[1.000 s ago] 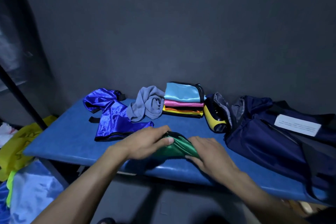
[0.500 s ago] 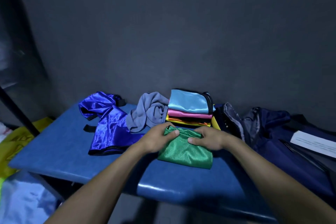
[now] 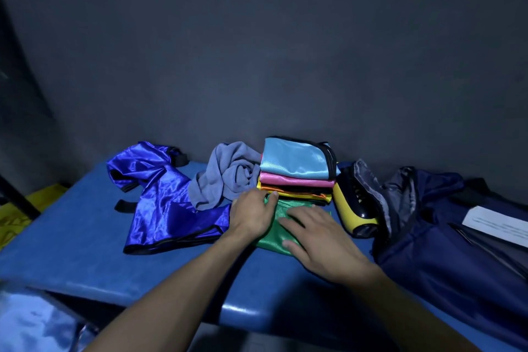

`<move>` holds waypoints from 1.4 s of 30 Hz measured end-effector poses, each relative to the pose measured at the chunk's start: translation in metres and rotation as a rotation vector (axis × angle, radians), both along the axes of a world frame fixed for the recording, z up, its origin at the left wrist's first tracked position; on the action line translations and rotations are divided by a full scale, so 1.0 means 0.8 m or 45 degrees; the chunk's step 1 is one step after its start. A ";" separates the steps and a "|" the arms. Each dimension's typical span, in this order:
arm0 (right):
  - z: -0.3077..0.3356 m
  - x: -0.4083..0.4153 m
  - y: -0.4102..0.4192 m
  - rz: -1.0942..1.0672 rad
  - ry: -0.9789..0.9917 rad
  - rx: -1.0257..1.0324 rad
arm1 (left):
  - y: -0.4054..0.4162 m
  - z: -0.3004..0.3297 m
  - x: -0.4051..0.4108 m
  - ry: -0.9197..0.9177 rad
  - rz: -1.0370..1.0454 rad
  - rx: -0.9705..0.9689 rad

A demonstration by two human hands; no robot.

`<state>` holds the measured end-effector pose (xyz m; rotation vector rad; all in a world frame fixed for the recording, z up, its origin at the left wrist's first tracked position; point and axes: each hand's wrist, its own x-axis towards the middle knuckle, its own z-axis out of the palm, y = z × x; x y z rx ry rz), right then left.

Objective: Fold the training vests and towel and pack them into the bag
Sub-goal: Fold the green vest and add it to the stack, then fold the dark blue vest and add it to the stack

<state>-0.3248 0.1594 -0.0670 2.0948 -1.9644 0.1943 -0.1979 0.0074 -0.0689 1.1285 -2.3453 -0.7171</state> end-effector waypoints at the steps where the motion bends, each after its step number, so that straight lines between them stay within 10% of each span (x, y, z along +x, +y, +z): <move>1: -0.003 -0.001 -0.001 -0.005 0.004 0.011 | 0.001 0.002 0.000 -0.008 -0.004 -0.017; 9: -0.004 -0.004 -0.007 -0.136 -0.075 0.045 | 0.010 0.018 0.031 -0.219 -0.272 -0.800; 23: 0.022 0.021 -0.010 -0.148 -0.298 0.164 | -0.015 0.077 0.123 -0.139 -0.245 -0.338; 30: 0.021 0.088 -0.038 0.107 -0.373 -0.035 | -0.039 0.088 0.215 -1.031 -0.128 -0.153; 36: 0.010 0.130 -0.049 0.185 -0.407 0.100 | -0.058 0.072 0.267 -0.710 -0.150 -0.111; 42: 0.026 0.176 -0.047 0.150 -1.277 0.168 | -0.028 0.100 0.291 -0.078 -0.298 0.021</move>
